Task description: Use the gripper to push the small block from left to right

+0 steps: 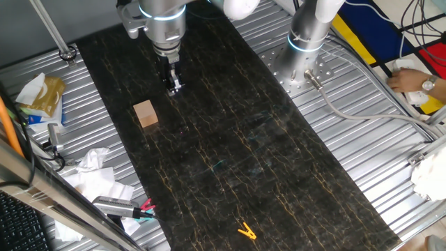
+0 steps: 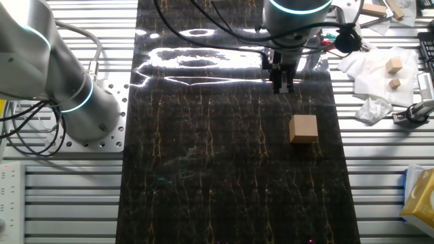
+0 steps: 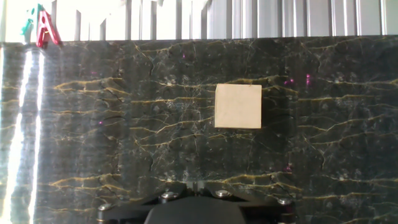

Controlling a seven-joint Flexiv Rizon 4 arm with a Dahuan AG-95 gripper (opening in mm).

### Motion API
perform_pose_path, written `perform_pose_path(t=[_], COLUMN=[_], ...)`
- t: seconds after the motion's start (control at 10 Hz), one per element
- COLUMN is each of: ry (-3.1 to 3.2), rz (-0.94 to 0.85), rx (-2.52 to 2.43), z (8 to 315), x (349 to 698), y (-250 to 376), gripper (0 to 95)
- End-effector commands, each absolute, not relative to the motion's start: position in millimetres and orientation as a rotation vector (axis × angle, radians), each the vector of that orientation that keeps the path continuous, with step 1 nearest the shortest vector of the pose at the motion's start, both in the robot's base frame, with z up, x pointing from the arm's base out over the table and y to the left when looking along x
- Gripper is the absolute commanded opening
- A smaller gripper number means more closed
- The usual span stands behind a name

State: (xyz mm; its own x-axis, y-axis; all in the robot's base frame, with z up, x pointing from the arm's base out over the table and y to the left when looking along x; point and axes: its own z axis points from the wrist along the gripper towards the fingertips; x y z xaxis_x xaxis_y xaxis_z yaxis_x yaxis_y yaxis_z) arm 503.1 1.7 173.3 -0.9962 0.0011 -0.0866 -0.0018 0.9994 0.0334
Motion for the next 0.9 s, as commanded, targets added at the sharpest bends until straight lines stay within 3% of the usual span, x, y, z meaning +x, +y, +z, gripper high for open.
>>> perform_pose_path(t=[0.1, 0.2, 0.3, 0.4, 0.9], ry=[3.054, 3.058, 3.057, 3.056, 3.052], rz=[0.051, 0.057, 0.055, 0.055, 0.068], rx=[-0.003, -0.009, -0.007, -0.005, 0.001], z=[176.0, 177.9, 178.4, 178.5, 179.9], x=[500.9, 500.2, 500.0, 500.0, 502.7], y=[2.2, 2.8, 2.9, 2.9, 3.8], gripper=[38.0, 57.0, 57.0, 76.0, 76.0])
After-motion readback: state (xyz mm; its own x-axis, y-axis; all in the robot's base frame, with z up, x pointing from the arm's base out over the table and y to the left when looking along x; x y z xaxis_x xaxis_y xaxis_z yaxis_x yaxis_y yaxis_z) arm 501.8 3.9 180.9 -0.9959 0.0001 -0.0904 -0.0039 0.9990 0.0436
